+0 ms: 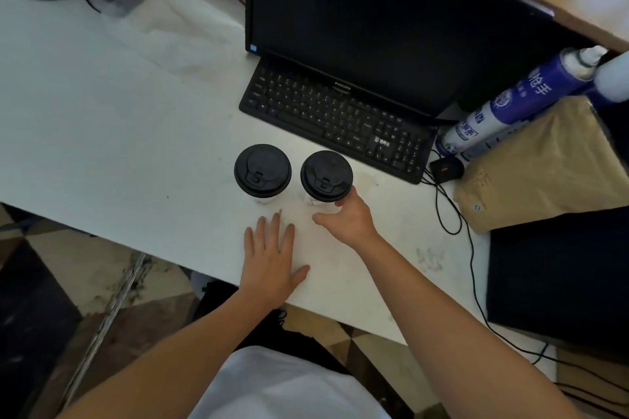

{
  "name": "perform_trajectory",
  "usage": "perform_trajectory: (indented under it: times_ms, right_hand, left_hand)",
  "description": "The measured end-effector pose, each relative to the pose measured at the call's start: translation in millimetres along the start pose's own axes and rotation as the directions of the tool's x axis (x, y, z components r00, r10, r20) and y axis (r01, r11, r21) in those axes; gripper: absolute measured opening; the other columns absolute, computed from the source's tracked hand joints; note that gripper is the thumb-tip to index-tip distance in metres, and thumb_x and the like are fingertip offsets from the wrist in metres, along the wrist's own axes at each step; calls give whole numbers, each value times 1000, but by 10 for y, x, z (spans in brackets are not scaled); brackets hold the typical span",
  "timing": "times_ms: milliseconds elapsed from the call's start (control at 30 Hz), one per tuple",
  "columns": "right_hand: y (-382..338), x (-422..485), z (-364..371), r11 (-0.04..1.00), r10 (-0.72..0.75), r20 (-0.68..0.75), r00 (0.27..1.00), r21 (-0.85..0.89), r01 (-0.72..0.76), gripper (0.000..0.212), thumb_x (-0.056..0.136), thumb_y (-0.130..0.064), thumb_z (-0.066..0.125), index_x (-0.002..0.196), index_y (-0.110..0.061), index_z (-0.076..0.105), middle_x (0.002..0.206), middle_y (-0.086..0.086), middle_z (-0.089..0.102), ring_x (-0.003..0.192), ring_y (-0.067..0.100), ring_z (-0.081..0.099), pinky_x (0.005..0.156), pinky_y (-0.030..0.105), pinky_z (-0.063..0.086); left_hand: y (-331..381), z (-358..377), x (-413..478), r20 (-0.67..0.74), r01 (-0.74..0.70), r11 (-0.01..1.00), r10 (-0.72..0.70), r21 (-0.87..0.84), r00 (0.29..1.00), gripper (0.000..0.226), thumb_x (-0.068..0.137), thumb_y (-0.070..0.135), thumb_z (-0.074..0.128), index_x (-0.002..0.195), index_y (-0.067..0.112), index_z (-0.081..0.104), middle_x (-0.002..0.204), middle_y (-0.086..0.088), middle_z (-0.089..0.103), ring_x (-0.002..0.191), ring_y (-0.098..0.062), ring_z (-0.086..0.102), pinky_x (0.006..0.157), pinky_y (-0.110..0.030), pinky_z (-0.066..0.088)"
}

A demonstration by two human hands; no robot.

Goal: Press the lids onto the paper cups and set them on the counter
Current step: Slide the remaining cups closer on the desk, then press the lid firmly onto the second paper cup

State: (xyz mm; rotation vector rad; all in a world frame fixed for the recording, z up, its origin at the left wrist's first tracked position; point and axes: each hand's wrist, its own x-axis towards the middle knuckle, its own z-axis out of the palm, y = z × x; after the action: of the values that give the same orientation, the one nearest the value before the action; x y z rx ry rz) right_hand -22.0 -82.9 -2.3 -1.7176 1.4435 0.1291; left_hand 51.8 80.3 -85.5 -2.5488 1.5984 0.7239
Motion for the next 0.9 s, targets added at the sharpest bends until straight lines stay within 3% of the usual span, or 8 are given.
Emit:
perform_trajectory:
  times_ms: [100, 233, 300, 400, 500, 567, 700, 900]
  right_hand:
    - [6, 47, 37, 992, 6, -15, 1000, 125, -4, 84, 70, -18, 87, 140, -15, 41, 133, 3, 55, 123, 21, 53, 88, 27, 44]
    - [-9, 83, 113, 967, -30, -14, 999, 251, 33, 114, 50, -29, 93, 146, -28, 30, 140, 0, 47, 129, 18, 50, 106, 38, 47]
    - [7, 132, 172, 942, -44, -37, 998, 331, 54, 121, 41, -35, 93, 144, -33, 30, 140, 1, 48, 130, 19, 51, 108, 41, 48]
    - [-29, 137, 188, 903, -48, -54, 997, 425, 67, 107, 53, -17, 97, 142, -27, 38, 137, 2, 56, 126, 17, 56, 106, 34, 49]
    - [-48, 133, 169, 863, -46, -39, 998, 502, 59, 85, 68, -1, 90, 139, -19, 46, 128, -2, 63, 108, 2, 61, 82, 6, 49]
    - [-50, 115, 171, 853, -56, -29, 998, 518, 63, 81, 71, 0, 88, 139, -17, 48, 124, -3, 64, 100, -4, 60, 68, -1, 45]
    - [-42, 45, 154, 852, -60, -18, 998, 520, 60, 80, 71, -7, 90, 137, -23, 48, 125, -6, 65, 113, 11, 61, 70, 4, 46]
    - [22, -127, -3, 861, -84, -17, 996, 503, 81, 78, 70, -17, 91, 136, -25, 51, 120, -9, 67, 107, 2, 63, 83, 17, 50]
  left_hand:
    - [-51, 146, -17, -3, -20, 999, 20, 27, 1000, 89, 92, 74, 23, 160, 16, 18, 169, -21, 10, 152, -46, 5, 120, -64, 3]
    - [-59, 234, 8, -3, -31, 999, 31, 45, 1000, 90, 92, 75, 6, 160, 18, -6, 167, -15, -23, 152, -42, -22, 120, -63, -13]
    - [-61, 246, 18, -8, -35, 998, 36, 52, 999, 90, 92, 75, 2, 159, 18, -14, 164, -15, -34, 150, -42, -29, 118, -63, -18]
    - [-66, 227, 23, 15, -35, 998, 35, 49, 999, 90, 88, 75, -5, 156, 19, -23, 158, -14, -44, 146, -42, -36, 115, -62, -23]
    - [-63, 204, 29, 48, -38, 999, 37, 28, 998, 90, 83, 75, -12, 151, 19, -34, 153, -14, -51, 142, -43, -42, 112, -62, -27]
    - [-59, 182, 25, 60, -40, 999, 39, 19, 997, 90, 82, 75, -14, 149, 20, -37, 152, -14, -53, 140, -42, -46, 110, -61, -30]
    - [-48, 159, 21, 63, -29, 999, 27, 28, 998, 87, 87, 76, -7, 147, 21, -39, 151, -13, -54, 137, -41, -49, 110, -61, -31]
    - [-30, 125, 8, 83, -18, 1000, 16, 22, 996, 87, 93, 76, 4, 140, 22, -45, 148, -13, -56, 133, -40, -53, 112, -61, -28]
